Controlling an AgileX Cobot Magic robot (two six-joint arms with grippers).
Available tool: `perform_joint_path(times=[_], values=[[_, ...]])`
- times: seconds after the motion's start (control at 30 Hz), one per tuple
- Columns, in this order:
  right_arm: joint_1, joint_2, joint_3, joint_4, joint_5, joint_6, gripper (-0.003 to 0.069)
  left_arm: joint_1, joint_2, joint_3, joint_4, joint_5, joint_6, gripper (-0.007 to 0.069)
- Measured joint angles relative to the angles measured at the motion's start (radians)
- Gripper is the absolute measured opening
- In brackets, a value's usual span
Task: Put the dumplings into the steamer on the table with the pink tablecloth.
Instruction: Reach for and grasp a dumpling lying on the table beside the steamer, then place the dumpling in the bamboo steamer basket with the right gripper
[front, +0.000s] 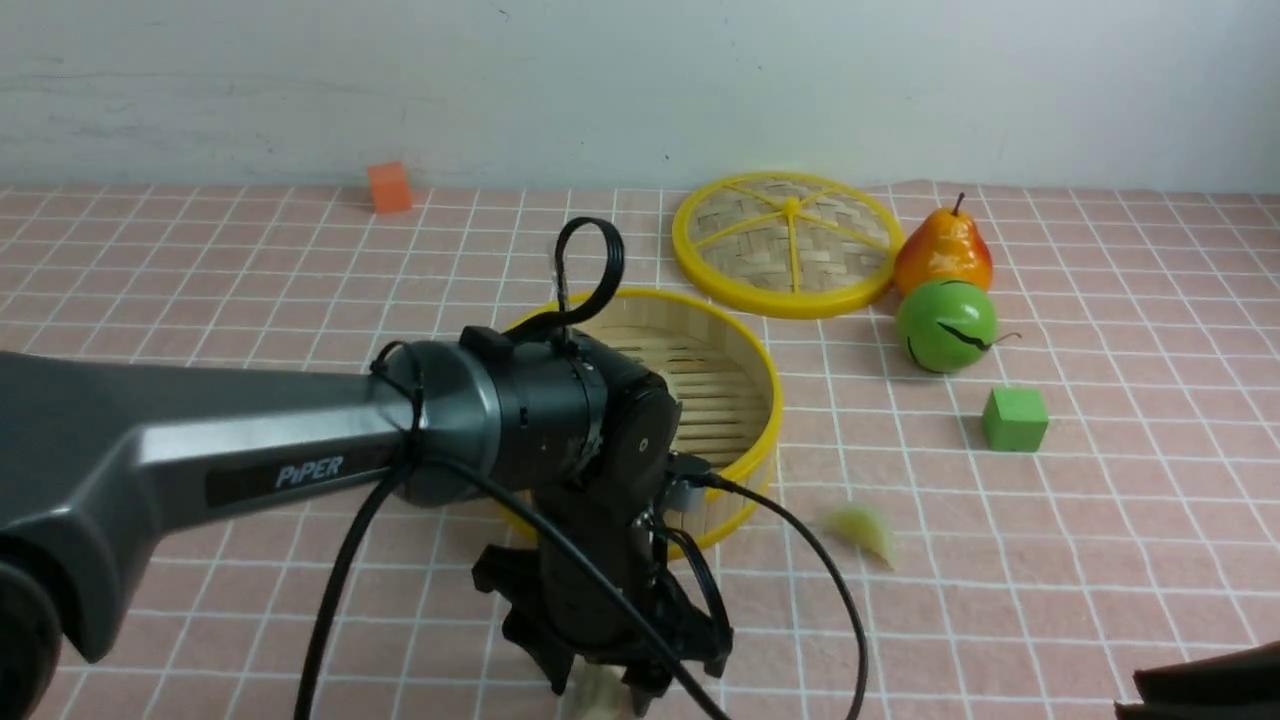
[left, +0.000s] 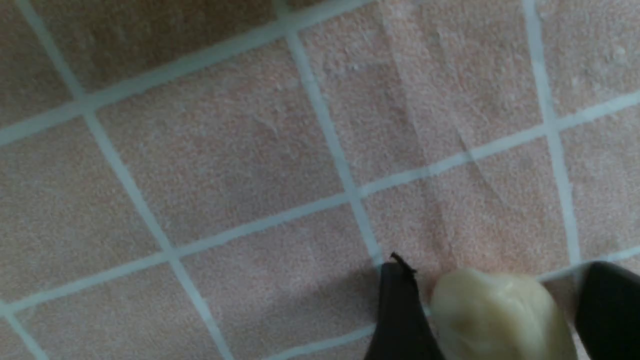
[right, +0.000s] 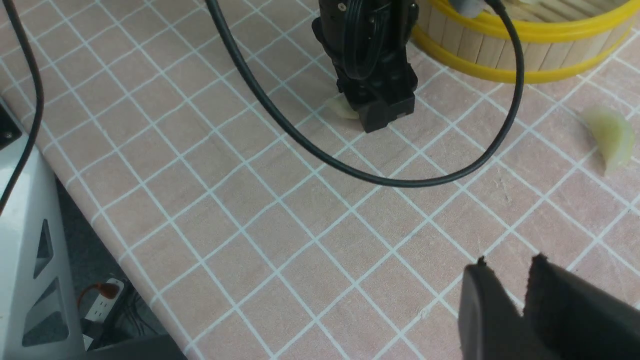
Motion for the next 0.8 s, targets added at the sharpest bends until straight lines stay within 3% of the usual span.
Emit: perform_joint_path(times=[0.13,0.23,0.5,0.8], values=[[0.0,0.0,0.0,0.0,-0.001,0.0,0.0137,0.0,0.0,-0.008,0.005,0.015,0.018,0.0288],[0.0,0.0,0.0,0.0,-0.005,0.0,0.0137,0.0,0.0,-0.033,0.018,0.057,0.048,0.0242],[0.0,0.0,0.0,0.0,-0.026,0.0,0.0137,0.017,-0.067,-0.294,0.087,0.144,0.122,0.024],[0.0,0.001,0.0,-0.003,-0.03,0.0,0.0141,0.171,-0.001,-0.579,0.087,0.123,0.127,0.024]])
